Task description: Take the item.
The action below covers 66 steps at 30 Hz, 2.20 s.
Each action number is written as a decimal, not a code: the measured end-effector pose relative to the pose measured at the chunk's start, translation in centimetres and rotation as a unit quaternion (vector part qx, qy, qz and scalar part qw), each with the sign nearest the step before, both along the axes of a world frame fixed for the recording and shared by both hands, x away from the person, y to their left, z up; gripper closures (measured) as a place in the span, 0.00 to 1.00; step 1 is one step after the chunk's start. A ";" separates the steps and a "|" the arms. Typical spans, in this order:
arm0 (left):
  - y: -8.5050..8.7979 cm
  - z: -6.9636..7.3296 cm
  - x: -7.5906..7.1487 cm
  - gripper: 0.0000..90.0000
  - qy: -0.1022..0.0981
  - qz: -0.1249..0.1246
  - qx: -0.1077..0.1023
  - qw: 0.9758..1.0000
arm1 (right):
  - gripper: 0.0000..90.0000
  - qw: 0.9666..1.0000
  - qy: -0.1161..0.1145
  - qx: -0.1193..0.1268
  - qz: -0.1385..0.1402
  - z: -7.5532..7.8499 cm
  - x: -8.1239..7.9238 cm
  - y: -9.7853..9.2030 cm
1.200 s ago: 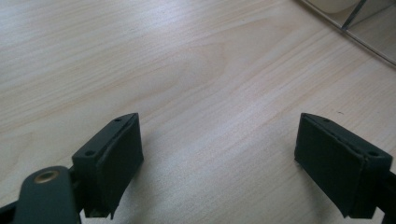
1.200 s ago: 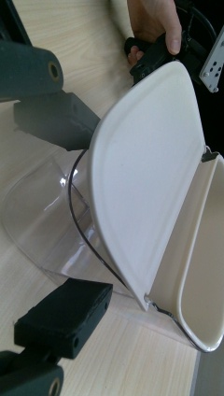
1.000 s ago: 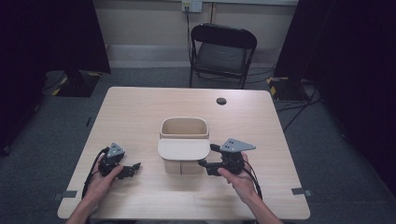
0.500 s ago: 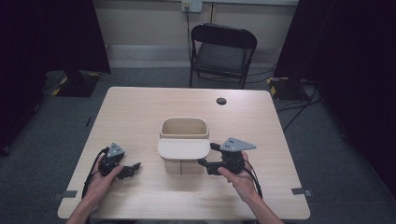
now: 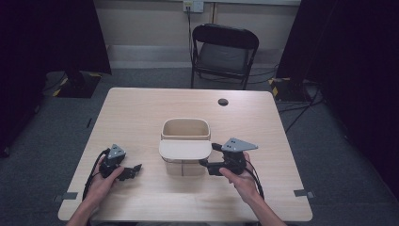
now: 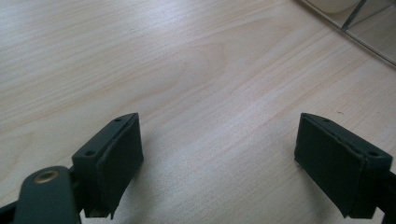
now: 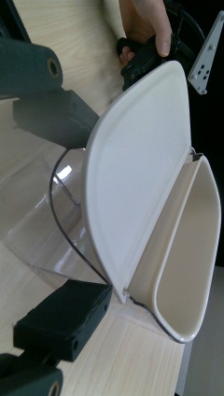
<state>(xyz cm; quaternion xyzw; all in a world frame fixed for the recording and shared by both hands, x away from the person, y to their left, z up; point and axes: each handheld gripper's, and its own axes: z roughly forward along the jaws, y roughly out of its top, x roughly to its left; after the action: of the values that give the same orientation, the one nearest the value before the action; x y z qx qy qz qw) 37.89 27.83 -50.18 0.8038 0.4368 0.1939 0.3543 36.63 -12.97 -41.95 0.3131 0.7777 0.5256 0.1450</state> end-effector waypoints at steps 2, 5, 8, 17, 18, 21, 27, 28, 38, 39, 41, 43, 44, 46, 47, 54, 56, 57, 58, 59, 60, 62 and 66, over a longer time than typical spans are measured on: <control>0.0 0.0 0.0 0.16 0.000 0.000 0.000 1.000 | 0.26 1.000 -0.001 0.001 0.000 0.1 0.0 0.0; 0.0 0.0 0.0 0.16 -0.001 0.000 0.000 1.000 | 0.26 1.000 -0.003 0.002 -0.002 0.2 0.1 0.1; 0.0 0.0 0.0 0.16 -0.001 0.000 0.000 1.000 | 0.26 1.000 -0.002 0.004 -0.002 0.3 0.2 0.1; 0.0 0.0 0.0 0.16 0.000 0.000 0.000 1.000 | 0.26 1.000 -0.004 0.008 -0.001 0.4 0.3 0.1; 0.0 0.0 0.0 0.16 -0.001 0.000 0.000 1.000 | 0.26 1.000 -0.004 0.007 -0.002 0.5 0.3 0.1; 0.0 0.0 0.0 0.16 -0.001 0.000 0.000 1.000 | 0.27 1.000 -0.004 0.009 -0.003 0.5 0.4 0.1; 0.0 0.0 0.0 0.16 0.000 0.000 0.000 1.000 | 0.27 1.000 -0.004 0.008 -0.002 0.6 0.5 0.1; 0.0 0.0 0.0 0.16 0.000 0.000 0.000 1.000 | 0.27 1.000 -0.004 0.008 -0.003 0.6 0.5 0.1; 0.0 0.0 0.0 0.16 -0.001 0.000 0.000 1.000 | 0.27 1.000 -0.005 0.009 -0.004 0.8 0.6 0.2; 0.0 0.0 0.0 0.16 -0.001 0.000 0.000 1.000 | 0.27 1.000 -0.005 0.009 -0.004 0.8 0.7 0.2; 0.0 0.0 0.0 0.16 0.000 0.000 0.000 1.000 | 0.27 1.000 -0.005 0.010 -0.004 0.9 0.7 0.2; 0.0 0.0 0.0 0.16 -0.001 0.000 0.000 1.000 | 0.27 1.000 -0.006 0.012 -0.005 1.1 0.7 0.2; 0.0 0.0 0.0 0.16 -0.001 0.000 0.000 1.000 | 0.28 1.000 -0.007 0.014 -0.006 1.1 0.8 0.1; 0.0 0.0 0.0 0.16 0.000 0.000 0.000 1.000 | 0.28 1.000 -0.007 0.014 -0.004 1.1 0.8 0.2; 0.0 0.0 0.0 0.16 0.000 0.000 0.000 1.000 | 0.28 1.000 -0.006 0.014 -0.006 1.1 0.8 0.2; 0.0 0.0 0.0 0.16 -0.001 0.000 -0.001 1.000 | 0.28 1.000 -0.007 0.015 -0.006 1.2 0.9 0.2; 0.0 0.0 0.0 0.16 -0.001 0.000 0.000 1.000 | 0.28 1.000 -0.006 0.015 -0.006 1.3 1.0 0.2; 0.0 0.0 0.0 0.16 -0.001 0.000 0.000 1.000 | 0.28 1.000 -0.007 0.014 -0.006 1.3 1.0 0.2; 0.0 0.0 0.0 0.16 0.000 0.000 0.000 1.000 | 0.28 1.000 -0.007 0.014 -0.006 1.4 1.0 0.3; 0.0 0.0 0.0 0.16 -0.001 0.000 0.000 1.000 | 0.28 1.000 -0.007 0.015 -0.006 1.4 1.0 0.3; 0.0 0.0 0.0 0.16 0.000 0.000 0.000 1.000 | 0.28 1.000 -0.007 0.016 -0.007 1.4 1.1 0.3; 0.0 0.0 0.0 0.16 0.000 0.000 0.000 1.000 | 0.29 1.000 -0.008 0.017 -0.007 1.5 1.1 0.3; 0.0 0.0 0.0 0.16 -0.001 0.000 0.000 1.000 | 0.29 1.000 -0.010 0.018 -0.007 1.6 1.2 0.3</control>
<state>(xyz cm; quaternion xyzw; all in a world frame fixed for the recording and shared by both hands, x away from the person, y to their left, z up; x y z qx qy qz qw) 37.89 27.83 -50.18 0.8038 0.4365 0.1945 0.3544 37.83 -12.67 -40.32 0.3160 0.7646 0.5412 0.1507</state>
